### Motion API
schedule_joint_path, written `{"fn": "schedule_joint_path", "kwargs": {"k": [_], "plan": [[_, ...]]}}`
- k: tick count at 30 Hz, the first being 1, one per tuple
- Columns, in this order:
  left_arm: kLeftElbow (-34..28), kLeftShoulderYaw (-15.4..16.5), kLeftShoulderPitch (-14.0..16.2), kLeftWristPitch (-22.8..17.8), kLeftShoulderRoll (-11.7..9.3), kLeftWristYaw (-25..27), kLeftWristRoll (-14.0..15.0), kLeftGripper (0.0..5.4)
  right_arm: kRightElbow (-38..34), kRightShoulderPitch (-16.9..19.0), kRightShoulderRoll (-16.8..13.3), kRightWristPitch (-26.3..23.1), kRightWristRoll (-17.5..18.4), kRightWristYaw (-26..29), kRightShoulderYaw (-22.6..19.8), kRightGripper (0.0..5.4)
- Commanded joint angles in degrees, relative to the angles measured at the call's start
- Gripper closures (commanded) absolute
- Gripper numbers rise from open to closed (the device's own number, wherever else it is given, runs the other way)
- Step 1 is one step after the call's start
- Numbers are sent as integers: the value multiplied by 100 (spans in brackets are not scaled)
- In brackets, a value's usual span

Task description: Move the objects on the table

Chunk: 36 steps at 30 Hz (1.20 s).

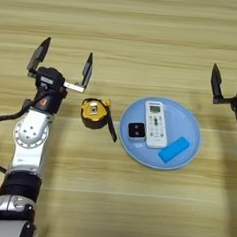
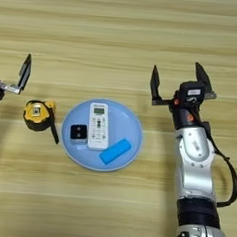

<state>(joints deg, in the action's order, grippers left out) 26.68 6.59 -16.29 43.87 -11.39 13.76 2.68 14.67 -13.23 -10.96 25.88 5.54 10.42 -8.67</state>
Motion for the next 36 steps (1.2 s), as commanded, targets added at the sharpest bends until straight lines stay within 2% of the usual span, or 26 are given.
{"fn": "schedule_joint_path", "kwargs": {"k": [1, 4, 7, 13, 16, 19, 21, 27, 30, 32, 36], "plan": [[-21, 58, -52, 47, 58, -187, 23, 1, 68, -130, -42, 97, -56, -49, -15, 0], [-121, 118, -22, -122, 172, -278, 237, 1, 100, -147, -30, 162, -86, -100, -21, 0], [-245, 136, -5, -253, 162, -391, 165, 1, 70, -140, -5, 305, -261, -197, 47, 0], [-326, 105, -32, -589, 153, -516, 104, 1, 56, -180, 15, 291, -247, -243, 68, 0], [-261, 67, -27, -634, 166, -457, 145, 1, -34, -228, -36, 125, -106, -54, 134, 0], [136, 106, -127, -631, 184, -352, 297, 1, -370, -282, -163, -507, 351, 571, 330, 0], [336, 106, -188, -622, 184, -359, 268, 1, -600, -276, -224, -1020, 646, 889, 404, 0], [639, 72, -292, -490, 220, -300, 240, 1, -1620, -16, -417, -2424, 1131, 1478, 704, 0], [820, 126, -362, -425, 206, -352, 238, 1, -2088, 262, -567, -2698, 1163, 1958, 1095, 0], [962, 142, -415, -383, 220, -391, 225, 1, -2262, 452, -774, -2738, 1011, 2357, 1428, 0], [1101, 119, -466, -292, 256, -407, 189, 1, -1976, 331, -1107, -2682, 914, 3052, 1679, 0]]}}
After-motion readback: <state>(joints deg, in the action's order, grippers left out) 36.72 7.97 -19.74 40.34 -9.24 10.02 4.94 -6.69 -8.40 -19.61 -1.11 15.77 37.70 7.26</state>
